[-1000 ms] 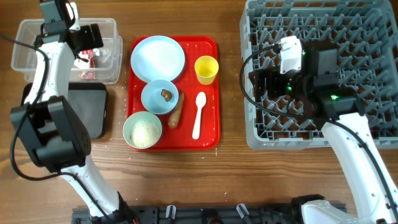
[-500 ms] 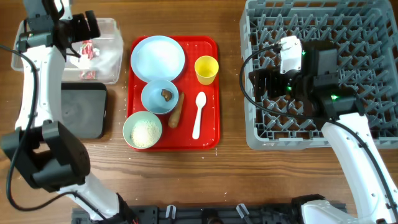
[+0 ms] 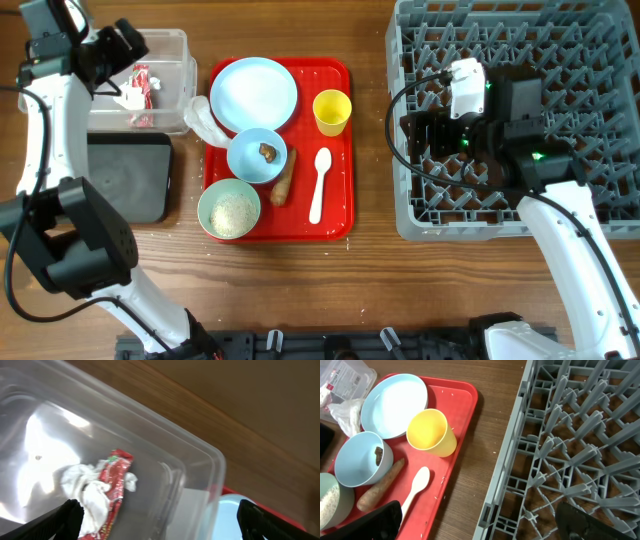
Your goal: Sort waste into correct bins and load items into the dishwasher rack
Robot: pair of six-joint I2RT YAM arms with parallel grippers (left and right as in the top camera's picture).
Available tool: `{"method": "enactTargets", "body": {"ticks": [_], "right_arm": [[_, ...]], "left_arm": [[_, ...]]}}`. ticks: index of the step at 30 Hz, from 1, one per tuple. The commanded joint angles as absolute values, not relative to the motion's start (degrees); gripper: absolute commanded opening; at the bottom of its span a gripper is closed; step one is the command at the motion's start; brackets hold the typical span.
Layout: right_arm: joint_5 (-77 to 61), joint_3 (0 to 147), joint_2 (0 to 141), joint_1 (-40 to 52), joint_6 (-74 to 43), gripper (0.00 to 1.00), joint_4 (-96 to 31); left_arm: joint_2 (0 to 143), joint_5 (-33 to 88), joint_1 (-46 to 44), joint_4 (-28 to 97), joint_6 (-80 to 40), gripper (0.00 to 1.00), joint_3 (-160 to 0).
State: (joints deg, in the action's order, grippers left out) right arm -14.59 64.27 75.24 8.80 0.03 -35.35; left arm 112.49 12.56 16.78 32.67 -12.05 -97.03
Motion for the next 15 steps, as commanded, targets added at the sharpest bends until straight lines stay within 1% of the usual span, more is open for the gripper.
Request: {"method": "enactTargets", "body": {"ticks": [1,3,6,7,9,11,15], "right_arm": [[-15.55,65.52,76.2,8.8,-0.4,1.0,-35.2],[-15.55,65.52,76.2,8.8,-0.43,1.0,-35.22],[-15.55,65.52,76.2,8.8,-0.43,1.0,-35.2],[-15.55,65.52,76.2,8.8,-0.43,1.0,-35.22],[-15.55,65.52,76.2,8.8,-0.43,1.0,-35.22],[-15.53,65.52,76.2,8.8,-0.38,1.0,-35.16],[-15.55,65.52,76.29,8.8,-0.4,1.0,-34.76]], "left_arm": [[112.27,17.32,12.71,34.06,-2.59,1.0,-97.1],[111.87,17.19,9.52,36.97,1.65,1.0,-97.1],[111.74,13.1,4.27,44.01,2.5,1.0,-97.1],[111.79,10.98,2.74,47.07,0.21,1.0,-97.08],[111.92,4.75,0.45,52.62,-11.44,1.0,-96.68],[111.92,2.04,-0.69,55.18,-19.18,1.0,-95.33],[111.92,0.71,-1.13,52.45,-24.56,1.0,-89.82]]}}
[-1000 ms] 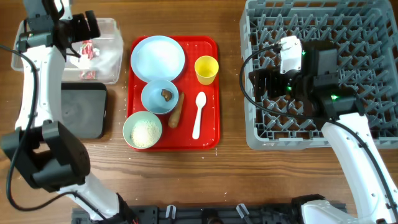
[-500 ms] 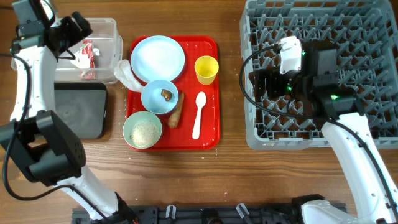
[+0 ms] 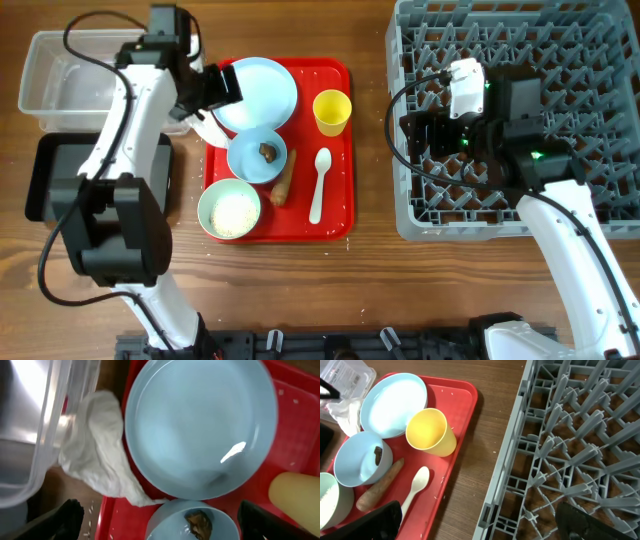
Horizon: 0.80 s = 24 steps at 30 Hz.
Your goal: Sort waste into correct bins and load items into the dishwasher rack
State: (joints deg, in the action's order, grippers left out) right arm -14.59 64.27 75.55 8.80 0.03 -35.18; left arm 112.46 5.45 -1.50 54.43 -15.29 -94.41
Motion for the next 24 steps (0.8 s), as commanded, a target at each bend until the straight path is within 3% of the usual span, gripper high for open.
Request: {"method": "enactTargets", "body": {"ticks": [1,12,14,16,17,24], "right_arm": [[-15.55,65.52,76.36,8.8,-0.4,1.0,-34.76],[-15.55,65.12,77.21,8.8,-0.43,1.0,-34.83],[-15.55,65.12,77.43,8.8,-0.43,1.0,-34.87],[-15.55,65.12,77.43,8.8,-0.45,1.0,-34.87],[-15.55,65.12,77.43,8.8,-0.43,1.0,-34.81],[-15.57,65.12,77.43,8.8,-0.49,1.0,-34.83]], "left_arm": [[111.92,-0.1,-1.02,51.22,-24.93,1.0,-88.51],[112.95,-4.23,-0.95,37.98,-24.93,0.96,-79.57],[112.97,-4.4,-0.89,36.38,-24.91,0.87,-78.74],[112.99,-4.4,-0.89,36.12,-24.91,0.65,-78.63],[113.06,-4.38,-0.91,35.97,-24.91,0.6,-78.63],[114.21,-4.38,-0.89,34.44,-24.91,0.59,-76.93]]}}
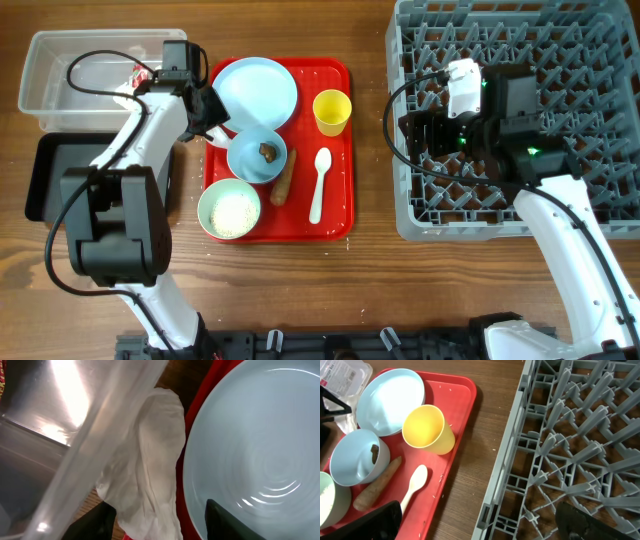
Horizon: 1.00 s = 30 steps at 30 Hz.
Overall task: Sort waste into correct bins and load items into the dishwasher rack
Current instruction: 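Drop the tissue into the clear plastic bin with left gripper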
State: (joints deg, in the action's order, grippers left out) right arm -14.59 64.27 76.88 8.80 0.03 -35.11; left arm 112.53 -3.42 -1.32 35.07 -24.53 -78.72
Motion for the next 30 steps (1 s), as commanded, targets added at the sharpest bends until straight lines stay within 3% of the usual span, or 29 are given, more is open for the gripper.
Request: {"method": "enactTargets", "body": {"ticks": [1,7,11,17,23,25,26,30], "right_arm": [[-15.57,65.12,77.43,8.8,-0.54,1.0,-34.83],[-15.57,65.12,77.43,8.8,-0.6,1.0,-34.81],[-15.57,65.12,77.43,8.8,-0.6,0.99,-34.81],[-15.55,65.12,77.43,8.8,-0.58,1.0,-34.81],[-15.55,65.12,77.43,8.8,-0.6,1.0,-34.76],[-15.55,65.12,77.43,8.8,-0.6,1.0,-34.76],[-15.55,65.12,77.43,8.8,-0.58,0.99,-34.76],[-15.55,65.12,77.43,8.8,-0.62,1.0,-34.74]], "left_arm": [[114.54,-4.4,-0.89,34.3,-24.91,0.59,-76.82],[115.92,-4.38,-0.89,33.76,-24.91,0.51,-76.82],[116.07,-4.4,-0.89,33.58,-24.91,0.27,-76.82],[115.96,-4.38,-0.89,32.86,-24.88,0.05,-76.86],[113.91,-4.38,-0.91,32.95,-24.43,0.04,-78.02],[112.9,-4.36,-0.91,32.97,-24.43,0.11,-78.74],[112.4,-4.36,-0.91,32.95,-24.45,0.2,-79.05],[111.09,-4.34,-0.91,32.99,-24.45,0.23,-79.22]]}}
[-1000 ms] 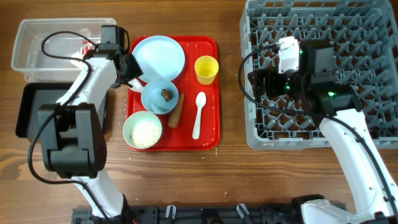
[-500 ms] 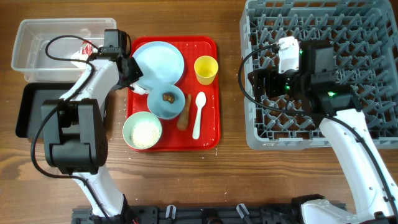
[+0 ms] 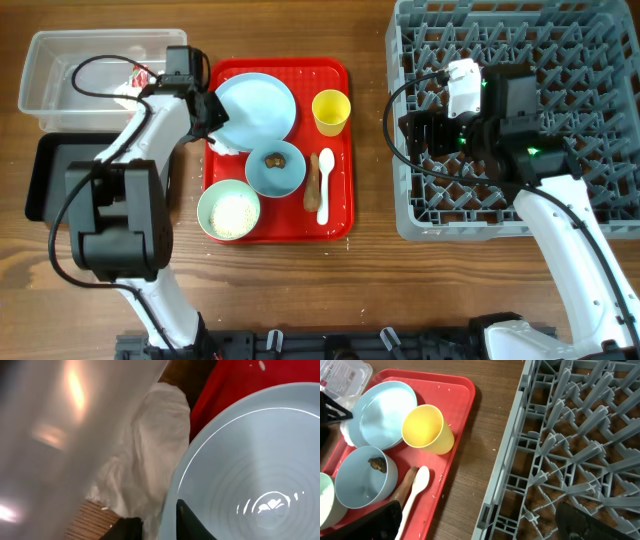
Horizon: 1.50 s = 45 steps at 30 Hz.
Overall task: Sort waste into correct bins and load items into the dishwasher rack
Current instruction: 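Drop the tissue into the clear plastic bin with left gripper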
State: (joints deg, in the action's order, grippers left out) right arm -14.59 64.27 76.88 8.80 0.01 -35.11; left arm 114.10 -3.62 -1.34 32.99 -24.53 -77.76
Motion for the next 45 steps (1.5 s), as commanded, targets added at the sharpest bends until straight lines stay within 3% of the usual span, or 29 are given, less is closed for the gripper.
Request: {"method": "enactTargets", "body": {"ticks": [1,11,18,27,33,37,45], "right_arm": [[-15.55,65.12,77.43,8.8,-0.58,1.0,-34.7],[-15.55,65.12,77.43,8.8,-0.58,1.0,-34.57],[-15.55,65.12,77.43,8.8,-0.58,1.0,-34.57],[-15.55,65.12,77.43,8.8,-0.58,1.0,-34.54],[-15.55,65.12,77.43,8.8,-0.6,1.0,-33.93],[-15.55,65.12,77.43,8.8,-0.6,1.0,-34.0],[-15.57,65.12,77.43,8.8,-0.64,1.0,-33.93]], "left_arm": [[111.09,-4.34,-0.91,33.17,-24.45,0.21,-79.22],[111.11,-4.4,-0.91,34.41,-24.21,0.04,-79.2],[110.39,-3.55,-0.91,35.09,-22.65,0.04,-79.53],[99.57,4.78,-1.02,34.61,-15.97,0.04,-84.27],[95.24,2.74,-0.4,32.93,-10.59,0.04,-84.29],[95.42,-5.26,2.66,29.98,-10.46,0.04,-84.29],[96.84,-6.09,13.3,21.85,-10.48,0.04,-84.27]]}}
